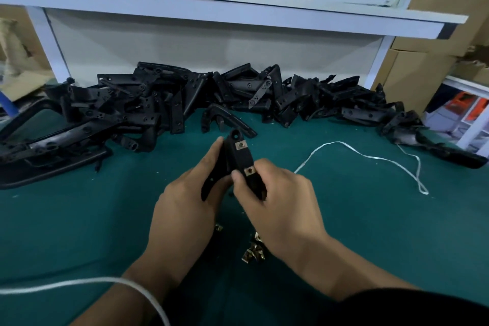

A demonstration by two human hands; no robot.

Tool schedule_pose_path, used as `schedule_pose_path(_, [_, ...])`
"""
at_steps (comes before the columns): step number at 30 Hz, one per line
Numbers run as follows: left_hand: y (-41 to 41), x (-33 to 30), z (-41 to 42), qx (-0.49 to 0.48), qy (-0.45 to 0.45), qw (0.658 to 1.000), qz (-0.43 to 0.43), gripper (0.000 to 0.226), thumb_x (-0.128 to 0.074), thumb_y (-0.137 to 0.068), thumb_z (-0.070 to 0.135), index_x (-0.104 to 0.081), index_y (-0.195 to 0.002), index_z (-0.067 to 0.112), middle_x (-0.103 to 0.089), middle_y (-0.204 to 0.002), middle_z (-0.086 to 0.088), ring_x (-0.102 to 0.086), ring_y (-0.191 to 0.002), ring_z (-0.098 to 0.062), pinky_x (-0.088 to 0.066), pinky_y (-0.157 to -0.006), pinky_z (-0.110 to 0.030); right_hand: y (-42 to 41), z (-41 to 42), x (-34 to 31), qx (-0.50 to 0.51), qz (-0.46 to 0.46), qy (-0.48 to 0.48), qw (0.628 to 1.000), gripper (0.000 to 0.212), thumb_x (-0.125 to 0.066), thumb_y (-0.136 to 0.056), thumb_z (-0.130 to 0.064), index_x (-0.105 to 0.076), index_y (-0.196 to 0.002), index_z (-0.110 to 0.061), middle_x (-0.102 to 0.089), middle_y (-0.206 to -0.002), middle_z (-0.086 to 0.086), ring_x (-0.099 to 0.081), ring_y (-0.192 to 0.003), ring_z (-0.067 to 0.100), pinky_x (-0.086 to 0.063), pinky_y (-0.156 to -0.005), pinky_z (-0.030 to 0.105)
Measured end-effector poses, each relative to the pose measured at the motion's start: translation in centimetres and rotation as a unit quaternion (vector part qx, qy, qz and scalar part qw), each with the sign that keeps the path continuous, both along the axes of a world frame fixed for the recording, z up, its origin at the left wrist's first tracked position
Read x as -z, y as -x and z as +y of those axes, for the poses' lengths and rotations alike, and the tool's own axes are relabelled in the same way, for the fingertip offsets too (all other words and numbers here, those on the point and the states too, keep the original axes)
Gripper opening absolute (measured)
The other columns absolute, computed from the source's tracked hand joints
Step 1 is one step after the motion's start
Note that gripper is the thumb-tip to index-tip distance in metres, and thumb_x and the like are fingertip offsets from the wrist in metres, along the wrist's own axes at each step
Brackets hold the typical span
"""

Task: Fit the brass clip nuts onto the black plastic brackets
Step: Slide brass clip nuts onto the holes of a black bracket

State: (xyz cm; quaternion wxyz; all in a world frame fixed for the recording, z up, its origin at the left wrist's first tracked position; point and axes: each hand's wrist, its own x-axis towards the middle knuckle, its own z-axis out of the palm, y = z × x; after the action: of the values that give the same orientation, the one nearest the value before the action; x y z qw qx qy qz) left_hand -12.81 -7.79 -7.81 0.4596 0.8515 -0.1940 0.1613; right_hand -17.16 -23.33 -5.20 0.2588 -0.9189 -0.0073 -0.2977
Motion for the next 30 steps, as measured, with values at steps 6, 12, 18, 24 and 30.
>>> schedule_pose_path(6, [-0.1,0.1,-0.3,-0.007,-0.002,1.0,-0.009,0.064,-0.059,-0.097,0.048,-0.028,-0.152,0.06,-0.073,-0.112,0.013,-0.069,-0.094,-0.007,-0.059,-0.077,-0.042,-0.1,-0.5,0.9,-0.011,0.02,-0.04,0.999,0.047,-0.044,-0.1,-0.065,-0.052,-0.077,-0.025,-0.057,-0.058,-0.006,-0.054,-0.048,0.013,-0.048,-0.045,0.043])
schedule_pose_path(12, [-0.1,0.1,-0.2,0.002,0.003,1.0,-0.012,0.069,-0.06,-0.099,0.045,-0.02,-0.152,0.064,-0.07,-0.112,0.016,-0.067,-0.093,-0.003,-0.06,-0.076,-0.041,0.1,-0.7,1.0,-0.017,0.006,-0.032,0.999,0.038,-0.047,-0.102,-0.064,-0.044,-0.083,-0.031,-0.056,-0.062,-0.009,-0.053,-0.052,0.012,-0.042,-0.046,0.032])
schedule_pose_path(18, [0.4,0.0,-0.7,0.011,-0.069,0.996,-0.057,0.07,-0.057,-0.1,0.046,-0.015,-0.153,0.064,-0.067,-0.112,0.015,-0.066,-0.087,-0.012,-0.058,-0.065,-0.042,-0.3,-1.3,-0.1,-0.015,-0.019,-0.062,0.998,0.033,-0.046,-0.097,-0.073,-0.043,-0.087,-0.042,-0.062,-0.075,-0.02,-0.06,-0.065,0.005,-0.036,-0.049,0.018])
schedule_pose_path(24, [0.5,0.1,-0.7,0.005,-0.083,0.994,-0.067,0.073,-0.057,-0.1,0.045,-0.012,-0.153,0.065,-0.066,-0.107,0.015,-0.064,-0.079,-0.008,-0.057,-0.061,-0.037,-0.6,-1.7,-0.4,-0.018,-0.022,-0.044,0.999,0.043,-0.042,-0.102,-0.066,-0.041,-0.079,-0.03,-0.051,-0.057,-0.01,-0.055,-0.052,0.013,-0.042,-0.042,0.033])
schedule_pose_path(30, [0.6,-0.2,-0.8,0.014,-0.079,0.995,-0.067,0.071,-0.057,-0.099,0.045,-0.015,-0.153,0.065,-0.067,-0.111,0.015,-0.066,-0.086,-0.01,-0.058,-0.066,-0.039,-0.9,-2.1,-0.4,-0.082,0.015,-0.115,0.99,0.04,-0.049,-0.101,-0.062,-0.041,-0.079,-0.03,-0.058,-0.064,0.0,-0.056,-0.047,0.019,-0.048,-0.043,0.045])
